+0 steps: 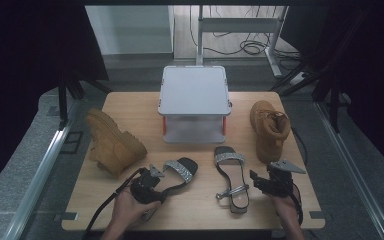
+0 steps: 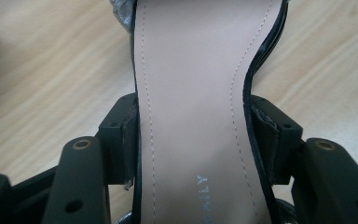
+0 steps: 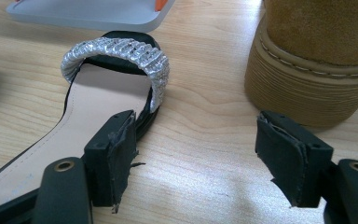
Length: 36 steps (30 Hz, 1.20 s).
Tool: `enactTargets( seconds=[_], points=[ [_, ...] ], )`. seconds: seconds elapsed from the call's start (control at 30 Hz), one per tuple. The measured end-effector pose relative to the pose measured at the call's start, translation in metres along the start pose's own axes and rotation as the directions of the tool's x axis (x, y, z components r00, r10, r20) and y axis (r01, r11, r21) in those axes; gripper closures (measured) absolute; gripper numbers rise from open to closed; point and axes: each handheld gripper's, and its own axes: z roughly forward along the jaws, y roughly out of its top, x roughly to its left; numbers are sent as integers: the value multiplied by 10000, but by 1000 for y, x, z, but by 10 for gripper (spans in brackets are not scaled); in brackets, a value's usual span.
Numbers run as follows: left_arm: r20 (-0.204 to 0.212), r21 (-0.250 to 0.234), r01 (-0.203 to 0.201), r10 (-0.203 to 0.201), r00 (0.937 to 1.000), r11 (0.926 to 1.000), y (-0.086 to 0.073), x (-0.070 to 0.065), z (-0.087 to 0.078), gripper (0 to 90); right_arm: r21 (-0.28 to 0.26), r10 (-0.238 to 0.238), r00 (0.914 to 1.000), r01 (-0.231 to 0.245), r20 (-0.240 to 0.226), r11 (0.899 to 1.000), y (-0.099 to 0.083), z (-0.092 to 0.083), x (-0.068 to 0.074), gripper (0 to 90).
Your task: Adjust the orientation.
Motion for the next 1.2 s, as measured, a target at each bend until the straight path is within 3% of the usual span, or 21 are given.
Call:
enactTargets(
  seconds=[0.27, 0.37, 0.57, 0.67, 0.8, 0.83, 0.93, 1.07, 1.2],
  points=[
    [-596, 169, 791, -780, 9952, 9967, 0, 28, 11, 411, -4, -36, 10000, 36, 20, 10000, 0, 0, 1, 291],
    [-593, 370, 836, -813, 9949, 9958, 1, 31, 19, 411, 38, -11, 10000, 10, 26, 10000, 0, 1, 1, 291],
    [-463, 421, 820, -800, 9957, 9957, 2, 32, 19, 389, 2, -9, 10000, 9, 32, 10000, 0, 0, 0, 290],
    [-559, -141, 783, -790, 9953, 9968, 3, 30, 11, 282, -38, 2, 10000, -2, 39, 10000, 1, -2, -1, 291],
    [-624, -718, 728, -773, 9951, 9948, 4, 30, 1, 252, -110, 31, 10000, -30, 62, 9999, 2, -4, -2, 291],
    [-474, -1133, 670, -728, 9962, 9913, 4, 30, -5, 251, -170, 49, 10000, -48, 56, 9998, 3, -6, -3, 291],
    [92, -1780, 865, -862, 9962, 9802, 3, 31, -11, 249, -272, 117, 9999, -115, 49, 9996, 4, -9, -3, 298],
    [230, -2155, 919, -890, 9958, 9722, 3, 32, -15, 252, -393, 90, 10000, -90, 0, 9992, 6, -13, -2, 323],
    [238, -2287, 899, -867, 9959, 9694, 2, 33, -17, 257, -459, 0, 9999, -7, -152, 9989, 7, -15, 1, 381]
  ],
)
